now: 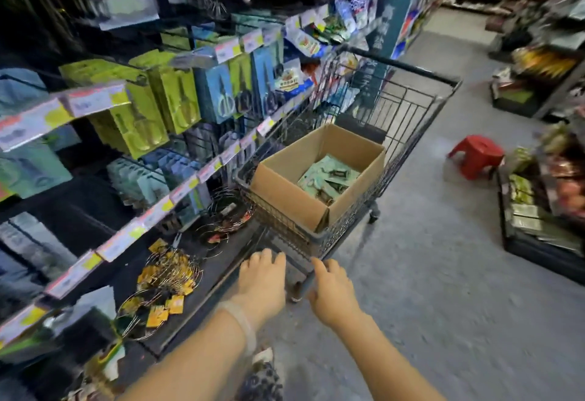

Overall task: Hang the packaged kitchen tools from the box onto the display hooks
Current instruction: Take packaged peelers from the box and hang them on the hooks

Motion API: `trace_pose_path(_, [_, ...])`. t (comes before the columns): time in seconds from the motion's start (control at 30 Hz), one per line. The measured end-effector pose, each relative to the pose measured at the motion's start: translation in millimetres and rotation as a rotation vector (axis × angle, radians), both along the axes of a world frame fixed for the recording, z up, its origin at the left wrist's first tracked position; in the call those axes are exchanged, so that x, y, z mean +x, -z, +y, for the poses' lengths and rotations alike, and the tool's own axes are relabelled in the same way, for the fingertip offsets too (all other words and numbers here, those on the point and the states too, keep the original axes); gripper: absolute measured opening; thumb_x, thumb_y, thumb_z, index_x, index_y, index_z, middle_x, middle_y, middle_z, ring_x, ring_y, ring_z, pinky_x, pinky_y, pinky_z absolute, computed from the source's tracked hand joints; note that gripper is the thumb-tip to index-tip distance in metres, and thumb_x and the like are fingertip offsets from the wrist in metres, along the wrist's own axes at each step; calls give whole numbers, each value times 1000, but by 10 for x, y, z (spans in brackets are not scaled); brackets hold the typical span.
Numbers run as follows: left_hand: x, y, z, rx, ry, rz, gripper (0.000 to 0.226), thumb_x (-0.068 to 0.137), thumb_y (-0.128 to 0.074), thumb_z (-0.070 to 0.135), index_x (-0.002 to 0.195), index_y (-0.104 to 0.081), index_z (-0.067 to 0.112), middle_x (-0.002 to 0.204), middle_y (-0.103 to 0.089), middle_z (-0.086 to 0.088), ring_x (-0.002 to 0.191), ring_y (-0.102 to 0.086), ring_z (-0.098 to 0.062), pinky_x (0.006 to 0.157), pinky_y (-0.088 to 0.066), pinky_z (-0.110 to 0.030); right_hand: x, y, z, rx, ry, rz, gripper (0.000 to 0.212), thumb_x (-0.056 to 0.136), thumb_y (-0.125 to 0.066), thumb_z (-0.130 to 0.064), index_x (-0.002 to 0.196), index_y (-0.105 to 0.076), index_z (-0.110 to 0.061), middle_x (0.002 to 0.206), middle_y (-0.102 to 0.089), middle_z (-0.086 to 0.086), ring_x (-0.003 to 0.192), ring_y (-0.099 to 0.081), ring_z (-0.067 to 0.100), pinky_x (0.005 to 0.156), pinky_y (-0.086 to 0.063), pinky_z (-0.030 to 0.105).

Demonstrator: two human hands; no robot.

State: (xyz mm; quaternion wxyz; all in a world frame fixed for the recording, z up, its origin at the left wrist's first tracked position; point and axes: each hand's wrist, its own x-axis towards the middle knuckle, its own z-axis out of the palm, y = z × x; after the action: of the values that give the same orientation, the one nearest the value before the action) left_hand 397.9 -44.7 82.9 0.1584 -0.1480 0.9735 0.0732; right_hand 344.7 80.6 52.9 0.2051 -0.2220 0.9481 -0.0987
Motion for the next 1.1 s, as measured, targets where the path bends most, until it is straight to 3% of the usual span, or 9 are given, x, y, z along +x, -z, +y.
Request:
trace_pose_path(0.33, [-1725, 69, -655, 49, 35, 10, 58, 91, -55, 28, 142, -29, 17, 143, -33, -9, 132, -32, -29, 106, -30, -40, -1694, -26, -577, -12, 43, 11, 64, 92, -54, -24, 146, -22, -18, 138, -34, 13, 122, -38, 33, 95, -40, 37])
trace_pose_path(0.7, [-2660, 221, -1067, 53, 39, -53, 61, 90, -58, 35, 140, -31, 15, 141, -34, -10, 130, -34, -30, 104, -32, -39, -2788, 136, -947, 25, 13, -72, 61, 91, -54, -19, 145, -25, -17, 139, -34, 11, 127, -37, 31, 103, -36, 41])
trace_pose_path(0.77, [-2771, 300, -1115, 48, 10, -57, 61, 89, -57, 35, 140, -31, 15, 140, -34, -9, 129, -35, -29, 104, -32, -39, -2977, 223, -1067, 54, -31, -99, 61, 89, -51, -14, 145, -27, -16, 138, -36, 12, 126, -38, 32, 103, -35, 42])
trace_pose_path(0.9, [-3019, 469, -1150, 71, -121, -84, 61, 90, -56, 33, 143, -29, 18, 141, -33, -7, 130, -34, -27, 105, -31, -38, -3405, 505, -1310, 97, -143, -159, 63, 90, -53, -27, 146, -25, -19, 139, -36, 11, 125, -39, 34, 99, -40, 50])
trace_pose_path(1.1, [-3519, 661, -1033, 124, -364, -116, 56, 90, -53, 24, 142, -30, 21, 144, -29, -7, 130, -32, -28, 103, -33, -37, -4173, 829, -1321, 126, -354, -236, 54, 91, -53, -28, 139, -33, -12, 137, -39, 14, 125, -39, 33, 97, -37, 35])
